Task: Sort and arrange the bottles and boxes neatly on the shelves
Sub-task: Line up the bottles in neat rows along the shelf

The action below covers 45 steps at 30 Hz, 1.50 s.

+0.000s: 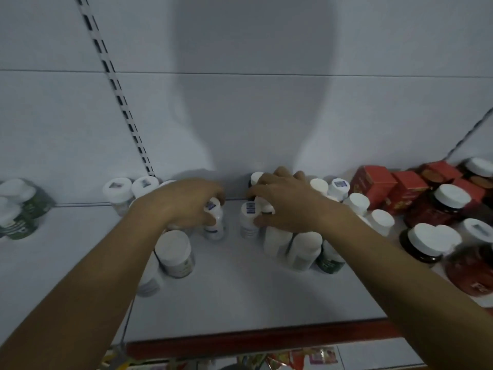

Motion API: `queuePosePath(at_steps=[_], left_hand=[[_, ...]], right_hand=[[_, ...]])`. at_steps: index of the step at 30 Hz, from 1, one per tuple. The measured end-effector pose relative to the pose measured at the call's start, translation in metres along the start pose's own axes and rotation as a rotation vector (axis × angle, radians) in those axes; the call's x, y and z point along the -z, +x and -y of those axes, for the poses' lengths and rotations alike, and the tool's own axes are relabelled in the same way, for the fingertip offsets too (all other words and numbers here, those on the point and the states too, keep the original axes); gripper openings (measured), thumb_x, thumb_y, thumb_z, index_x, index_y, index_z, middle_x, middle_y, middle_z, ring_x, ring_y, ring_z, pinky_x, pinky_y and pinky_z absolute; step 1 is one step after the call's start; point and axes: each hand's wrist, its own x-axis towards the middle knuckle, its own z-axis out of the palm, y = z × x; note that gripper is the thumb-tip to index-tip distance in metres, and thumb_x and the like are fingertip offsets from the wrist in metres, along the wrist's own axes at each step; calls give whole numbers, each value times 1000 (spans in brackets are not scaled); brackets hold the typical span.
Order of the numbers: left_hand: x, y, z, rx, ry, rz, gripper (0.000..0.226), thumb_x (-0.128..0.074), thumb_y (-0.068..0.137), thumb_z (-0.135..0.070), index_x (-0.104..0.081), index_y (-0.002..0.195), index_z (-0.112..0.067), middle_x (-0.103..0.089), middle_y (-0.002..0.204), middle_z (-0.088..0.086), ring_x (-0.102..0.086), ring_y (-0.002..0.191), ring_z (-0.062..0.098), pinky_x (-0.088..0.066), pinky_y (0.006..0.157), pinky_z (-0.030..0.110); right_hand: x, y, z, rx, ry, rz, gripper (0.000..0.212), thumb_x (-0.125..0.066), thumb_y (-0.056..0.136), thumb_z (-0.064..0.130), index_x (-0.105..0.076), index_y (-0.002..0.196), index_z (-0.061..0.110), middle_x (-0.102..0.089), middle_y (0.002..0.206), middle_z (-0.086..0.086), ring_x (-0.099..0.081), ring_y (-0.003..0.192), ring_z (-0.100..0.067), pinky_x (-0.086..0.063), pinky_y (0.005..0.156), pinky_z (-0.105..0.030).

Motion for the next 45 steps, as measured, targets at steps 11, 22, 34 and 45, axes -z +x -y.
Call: queuePosePath(at_steps=[11,22,34,45], left_hand=[[37,-64,42,70,-172,-349,27,-69,92,-36,-59,117,-32,-61,106,-11,-55,85,1,-48,79,36],[36,-165,145,321,-256,-438,16,-52,98,-43,-60,102,-30,-64,93,-9,-58,76,3,-40,64,28],[-24,-266,258,474,-241,-310,21,-53,97,-47,-57,112,-33,-55,97,-11,-54,89,8,-50,83,41],[-58,-279,304,429,-303,-313,24,-59,96,-40,-52,119,-40,-48,107,-11,-50,86,8,-49,82,38]], right_hand=[[-4,36,11,165,-52,41,54,-58,78,75,-58,121,42,-45,113,7,-34,111,-20,-30,91,-42],[57,133,90,352,403,-166,42,-63,78,-2,-60,113,21,-50,103,2,-49,85,-11,-37,75,-19],[34,240,256,528,341,-66,32,-66,94,11,-57,124,21,-56,118,-2,-53,103,-20,-43,91,-35],[-16,276,327,408,90,-262,34,-72,82,-2,-67,113,10,-66,117,-6,-53,111,-34,-47,89,-44]])
